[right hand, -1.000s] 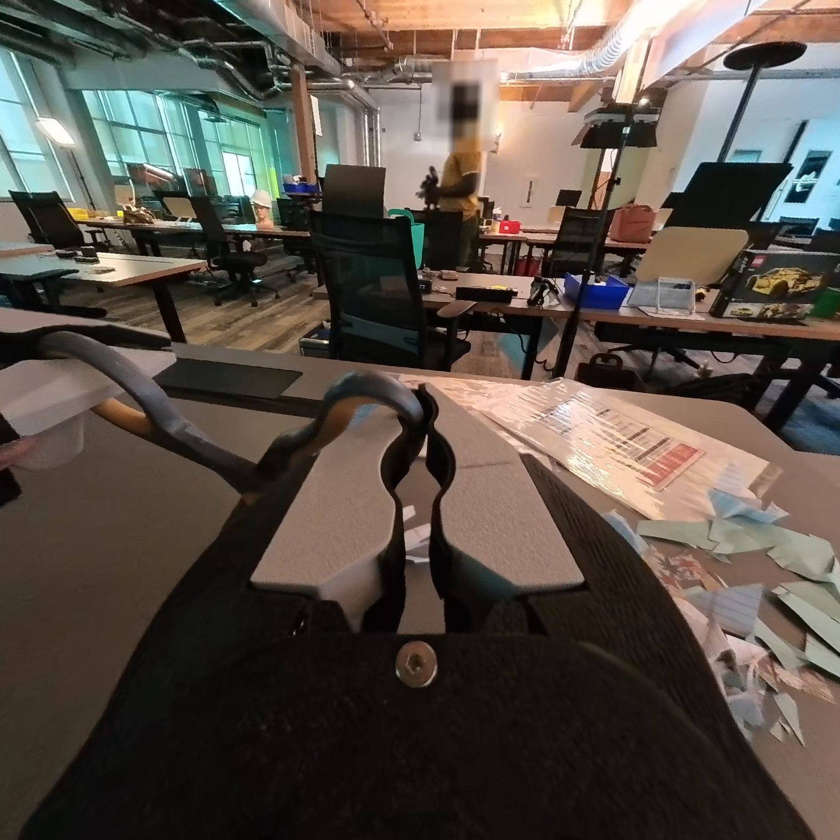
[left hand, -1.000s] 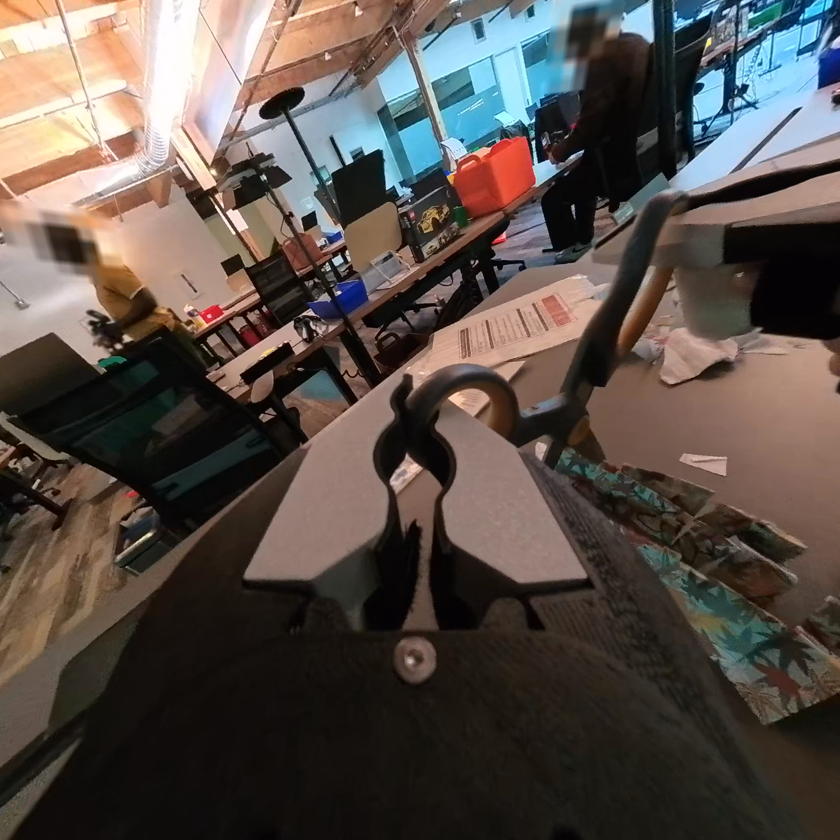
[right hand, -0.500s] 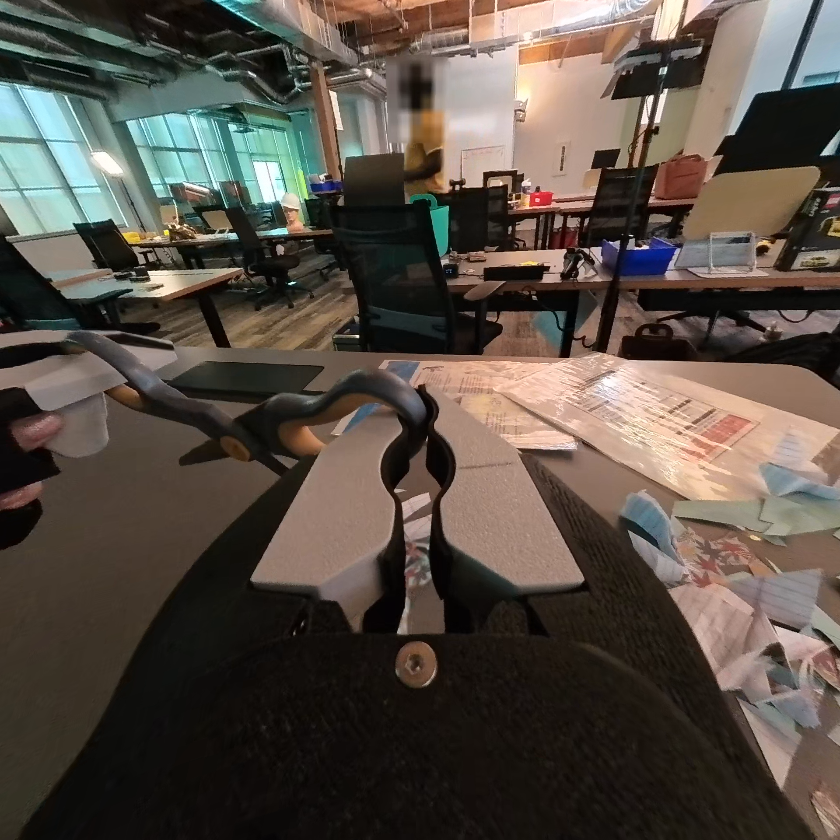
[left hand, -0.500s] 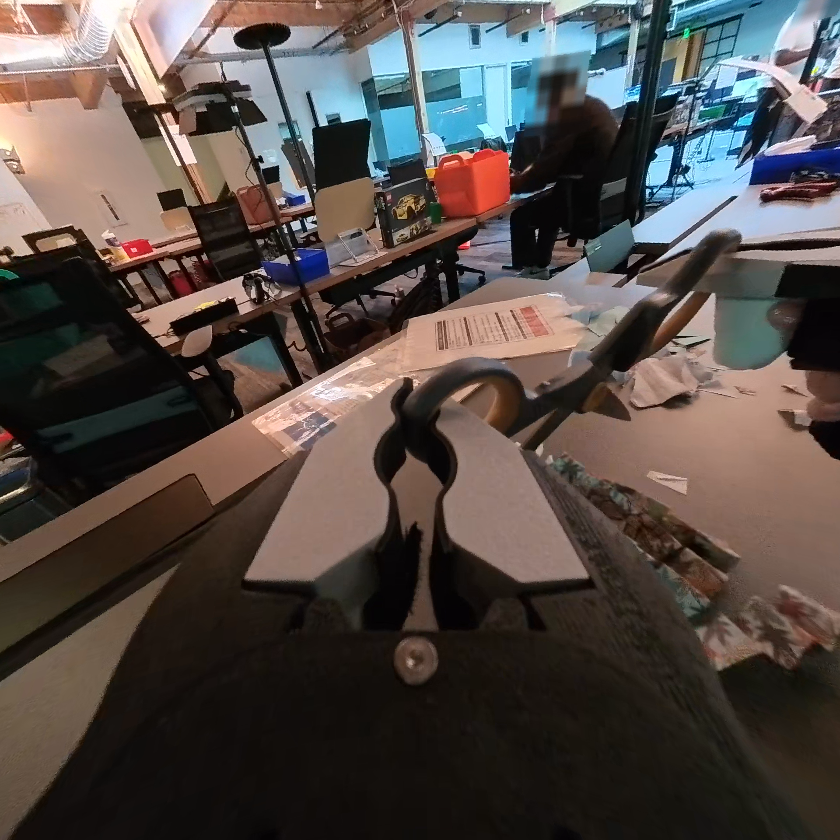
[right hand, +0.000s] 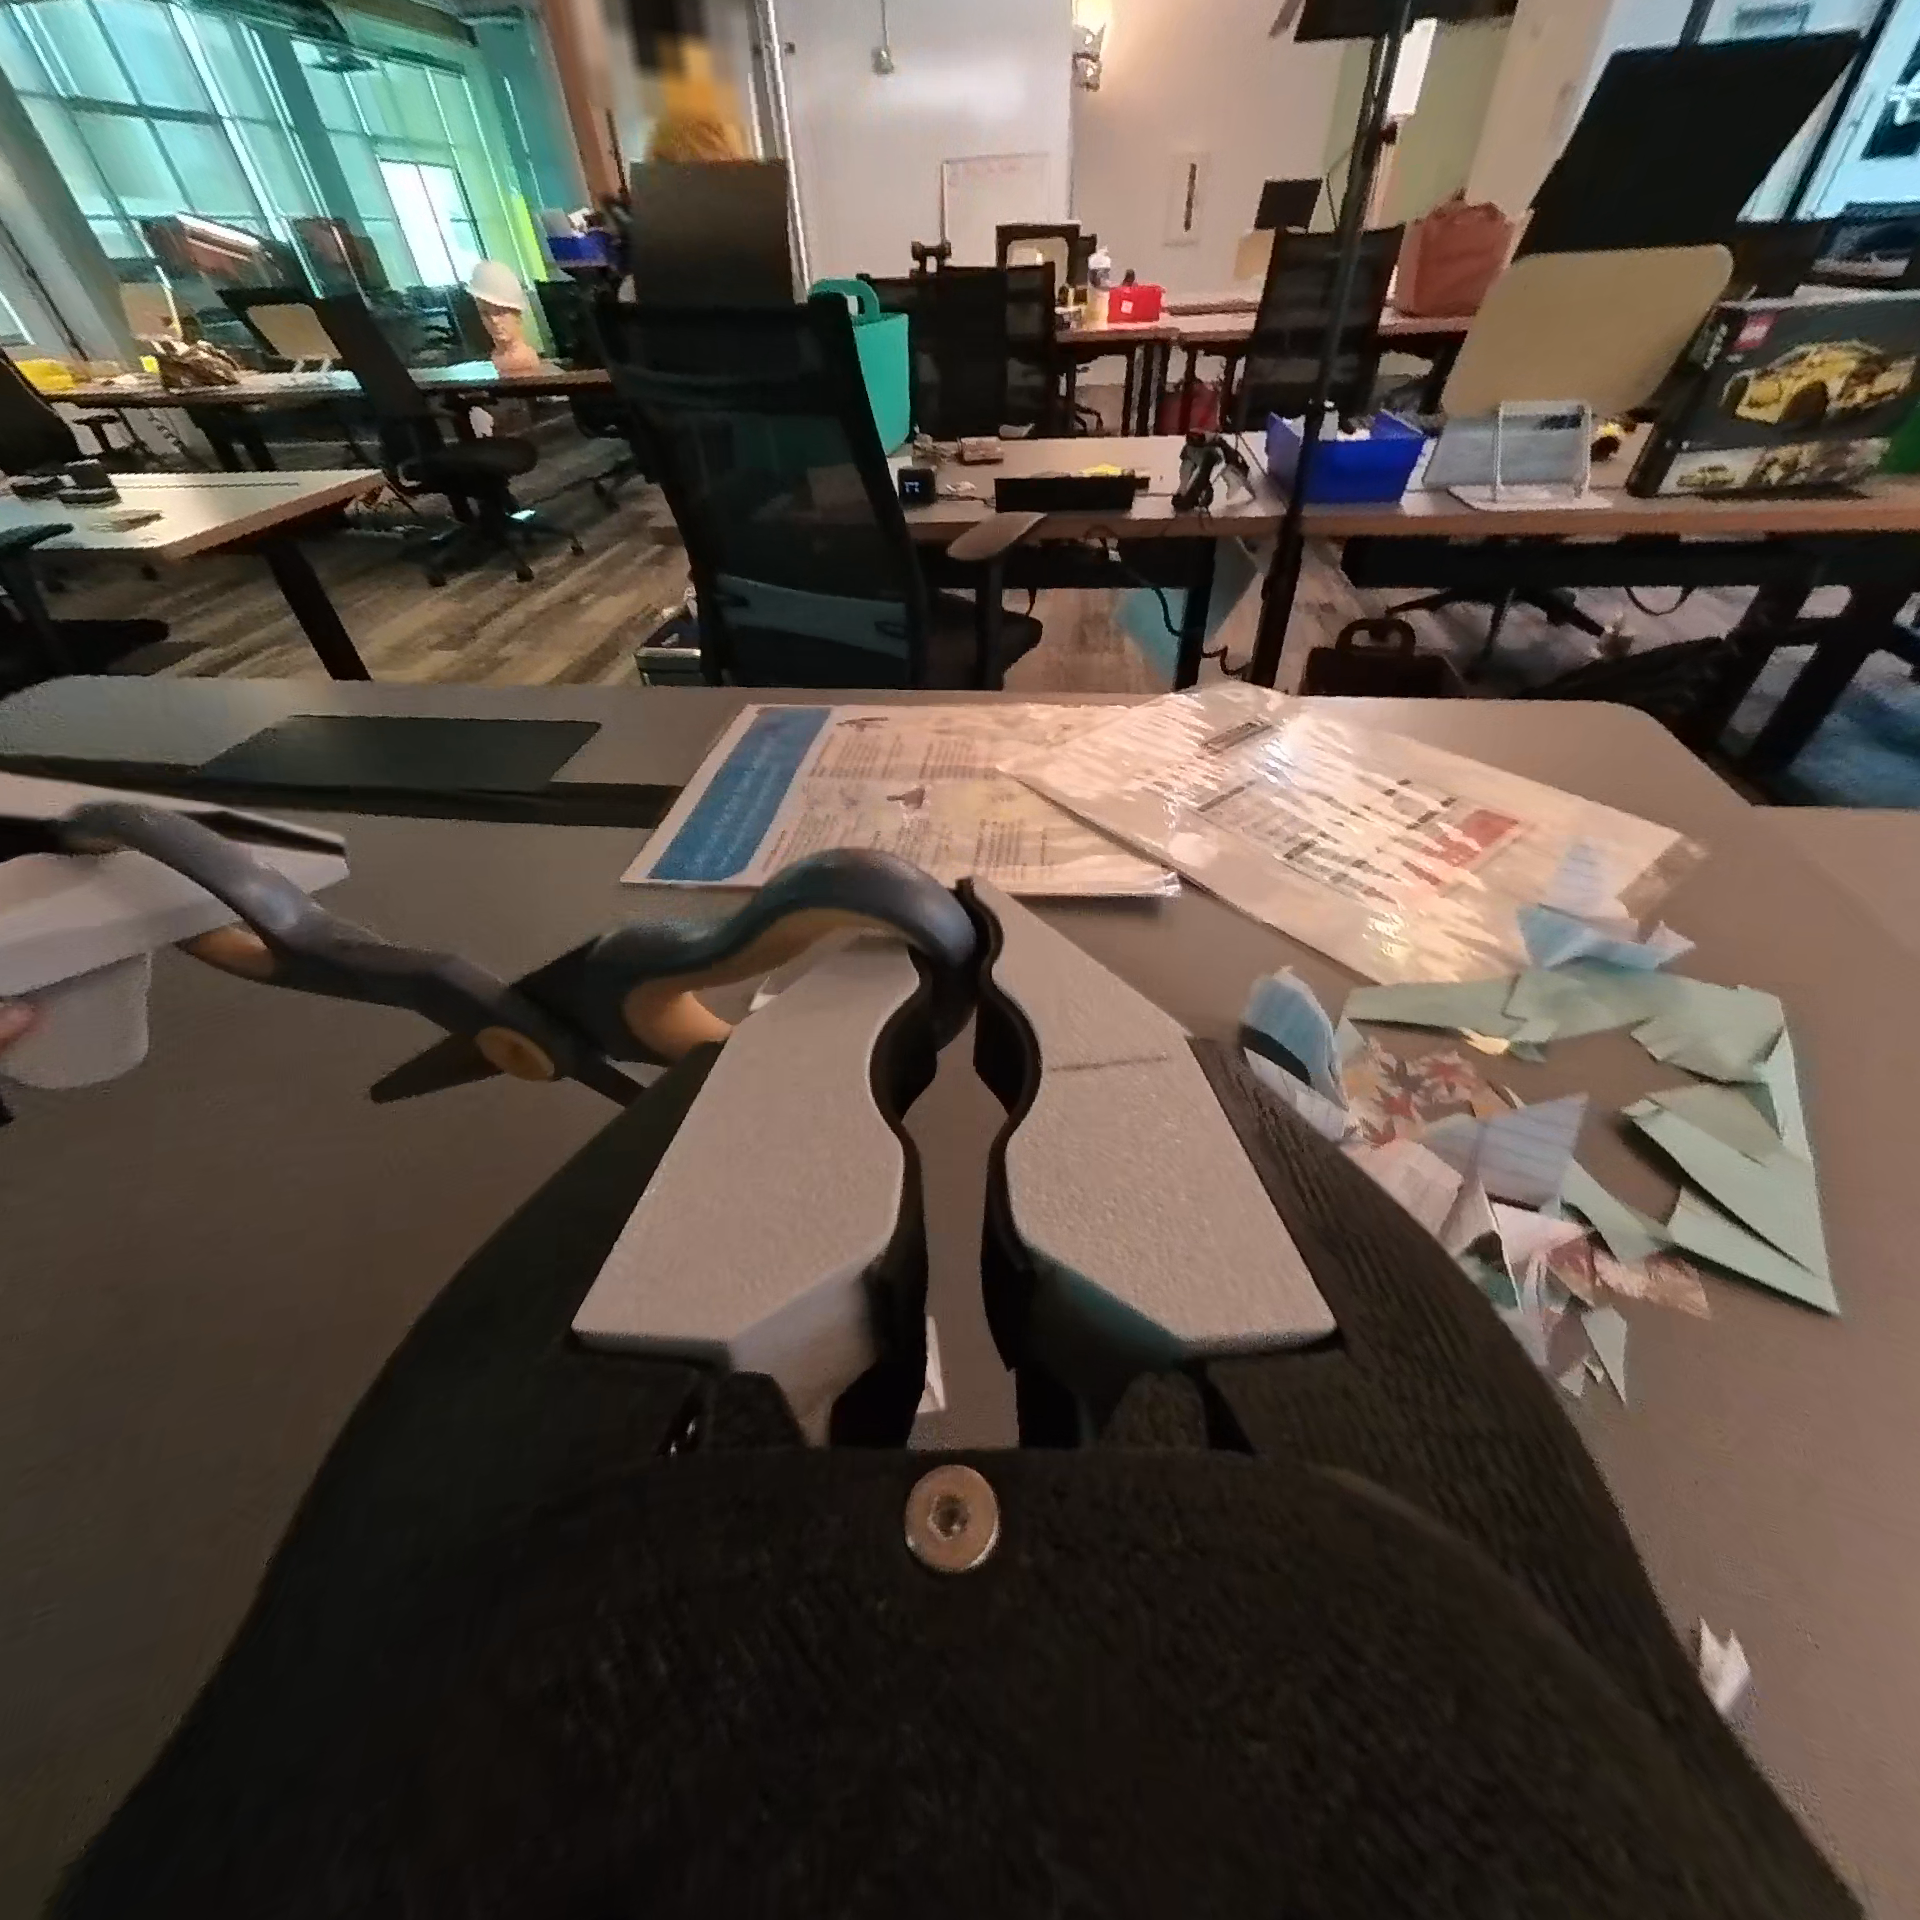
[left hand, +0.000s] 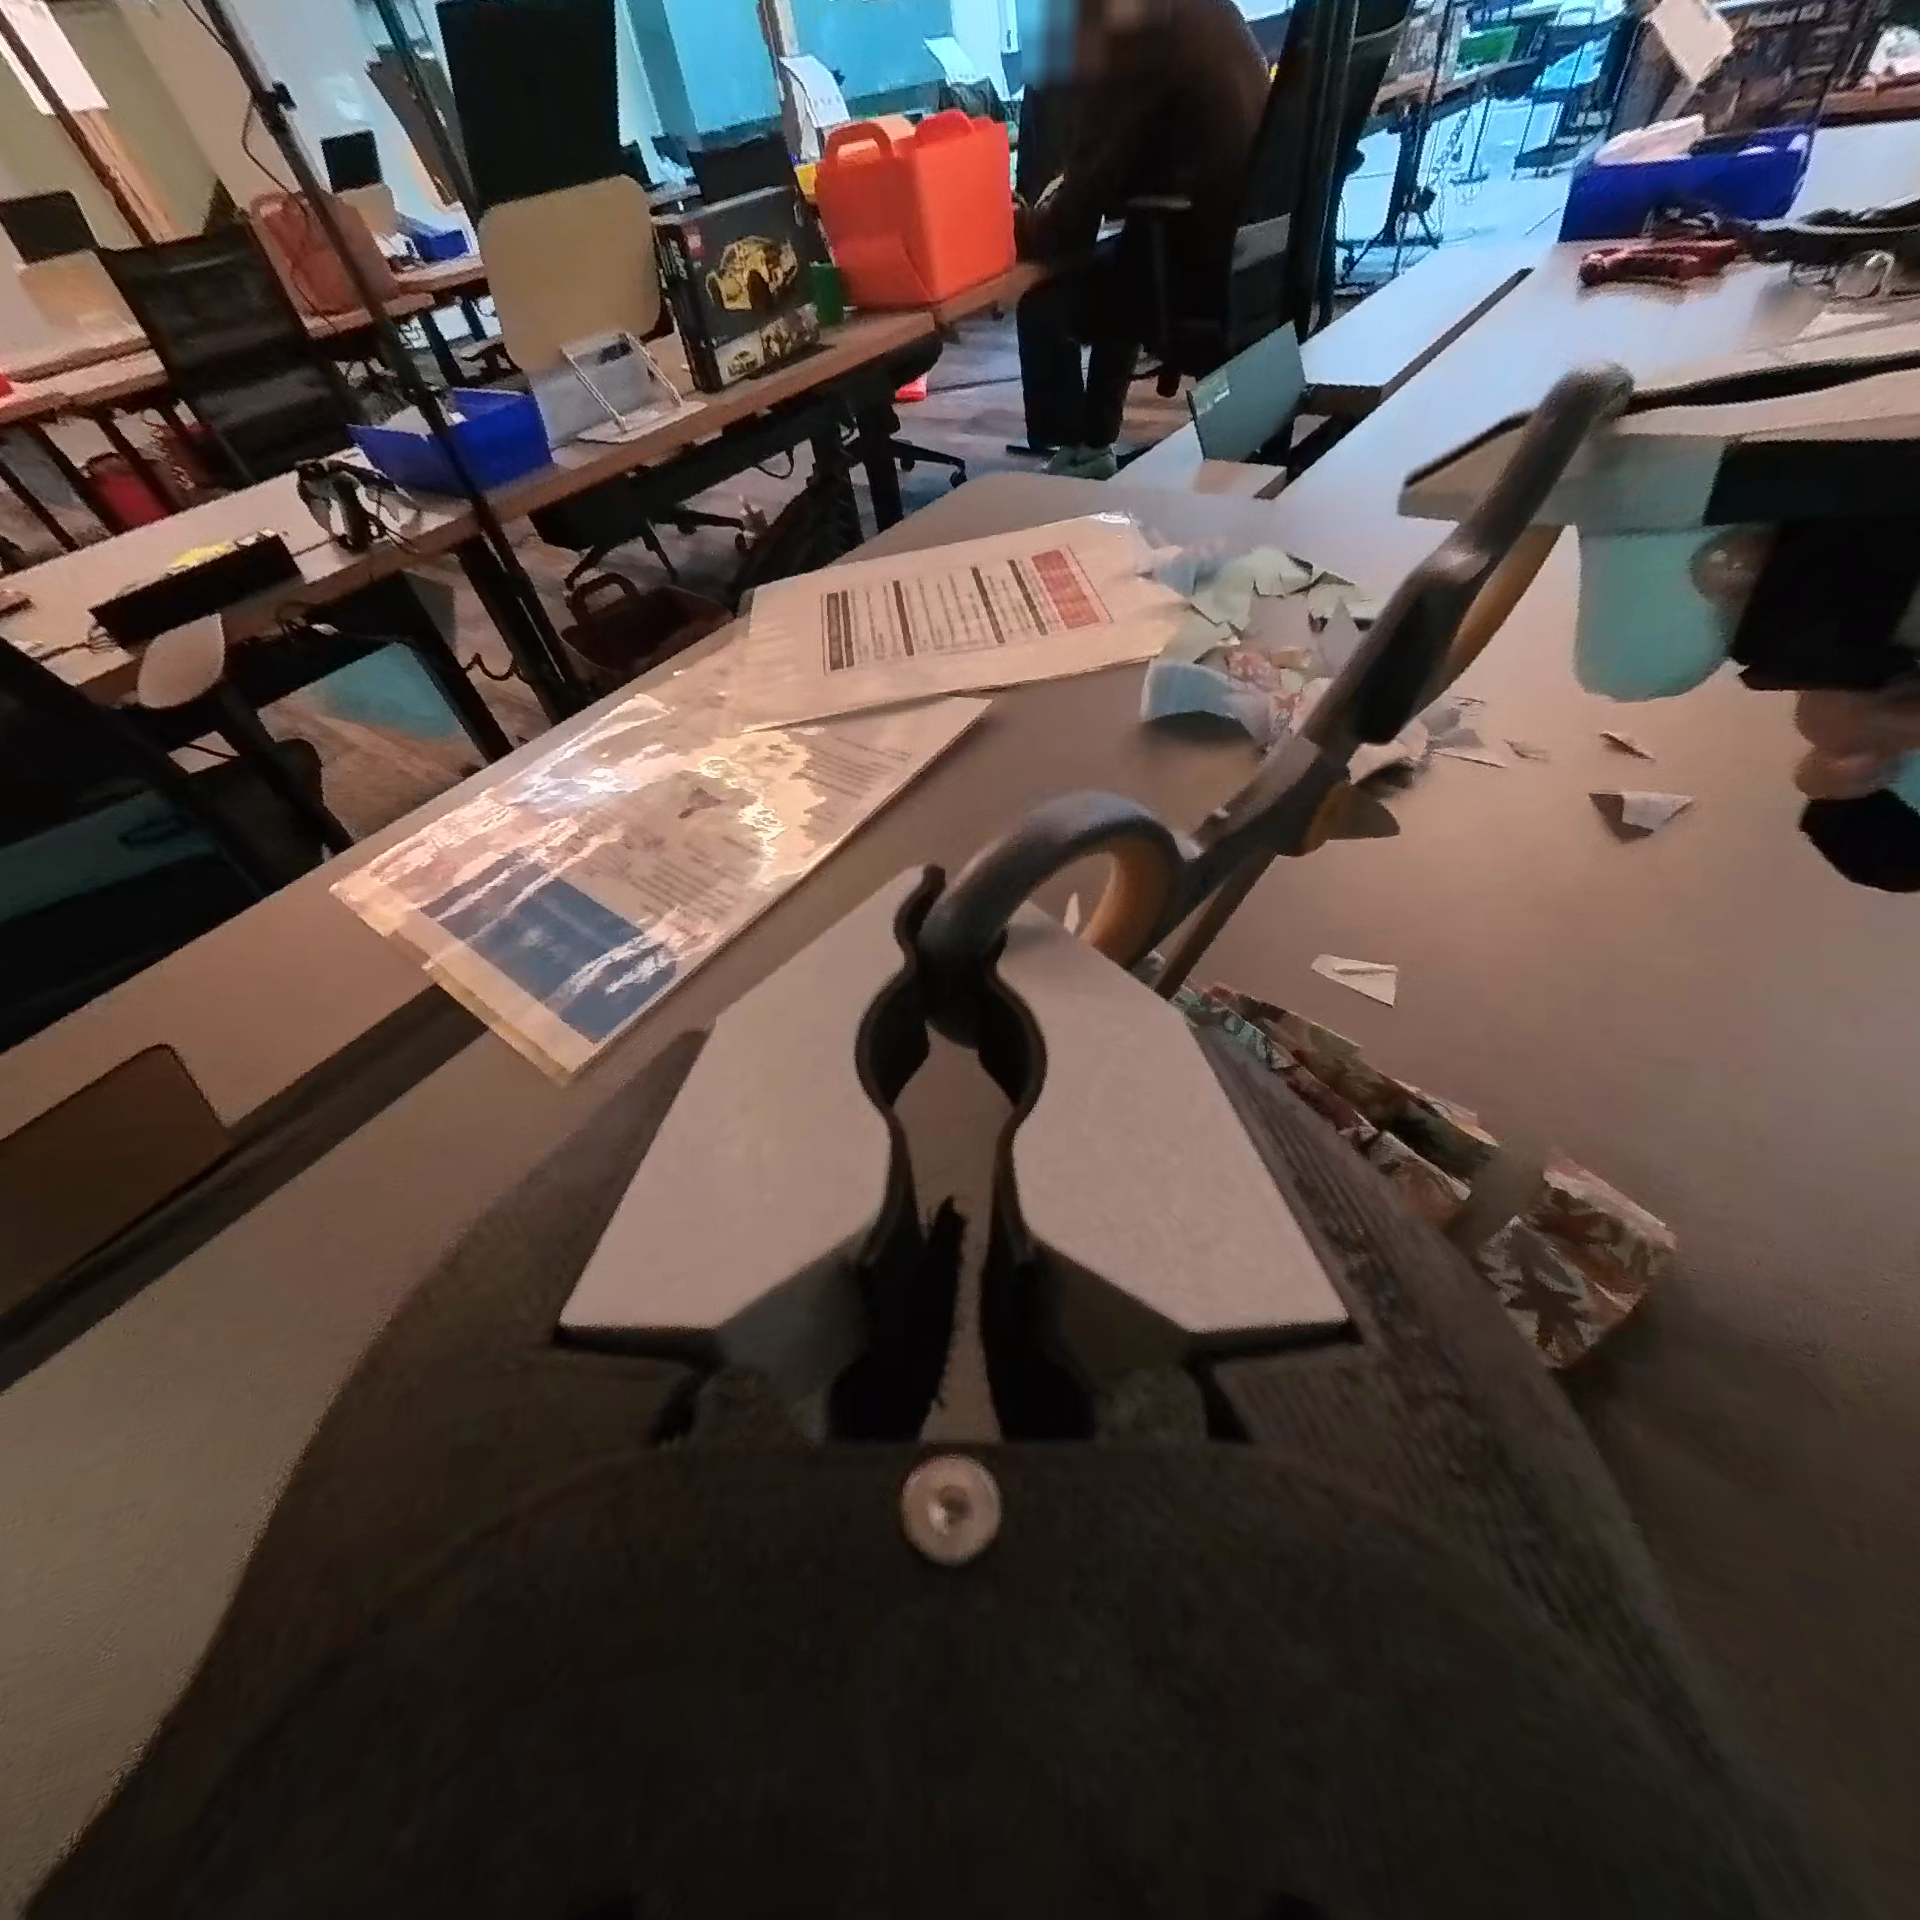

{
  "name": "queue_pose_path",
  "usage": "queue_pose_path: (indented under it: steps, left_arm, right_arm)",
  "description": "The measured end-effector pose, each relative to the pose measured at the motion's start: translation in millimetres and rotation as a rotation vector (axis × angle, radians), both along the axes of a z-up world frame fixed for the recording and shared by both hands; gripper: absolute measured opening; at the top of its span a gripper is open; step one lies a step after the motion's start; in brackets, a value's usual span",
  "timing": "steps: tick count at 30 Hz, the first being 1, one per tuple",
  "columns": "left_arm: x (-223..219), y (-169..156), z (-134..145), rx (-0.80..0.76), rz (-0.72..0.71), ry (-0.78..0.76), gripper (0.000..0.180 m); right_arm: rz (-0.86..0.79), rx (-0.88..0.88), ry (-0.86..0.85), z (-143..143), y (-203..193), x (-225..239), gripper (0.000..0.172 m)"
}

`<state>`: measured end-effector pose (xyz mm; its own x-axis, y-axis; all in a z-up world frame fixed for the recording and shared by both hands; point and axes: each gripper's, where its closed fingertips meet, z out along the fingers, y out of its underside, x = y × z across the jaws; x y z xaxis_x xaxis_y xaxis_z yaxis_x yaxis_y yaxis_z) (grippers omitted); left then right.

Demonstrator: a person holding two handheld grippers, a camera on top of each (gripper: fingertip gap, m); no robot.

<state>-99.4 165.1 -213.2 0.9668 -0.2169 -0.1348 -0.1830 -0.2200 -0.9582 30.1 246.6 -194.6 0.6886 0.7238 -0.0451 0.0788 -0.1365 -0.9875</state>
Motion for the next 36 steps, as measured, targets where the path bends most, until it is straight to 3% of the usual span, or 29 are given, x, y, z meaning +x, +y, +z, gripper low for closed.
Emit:
queue_pose_path:
  steps: [4, 10, 18, 27, 36]
  left_arm:
    - [3, 0, -1, -0.001, 0.015, 0.037, 0.000]
    - [2, -7, 19, 0.044, 0.035, 0.088, 0.000]
    - [26, -14, 32, 0.100, 0.026, 0.269, 0.000]
    - [21, -5, 51, 0.246, 0.072, 0.331, 0.000]
    - [19, 6, 34, 0.219, 0.092, 0.344, 0.000]
  right_arm:
    - [-0.024, 0.010, -0.037, 1, -3, 0, 0.000]
    - [-0.012, 0.058, -0.057, 14, -16, -5, 0.000]
    - [0.046, 0.146, -0.091, 28, -40, -25, 0.000]
    - [0.021, 0.267, -0.009, 48, -41, -24, 0.000]
    - [0.014, 0.257, 0.014, 32, -26, -29, 0.000]
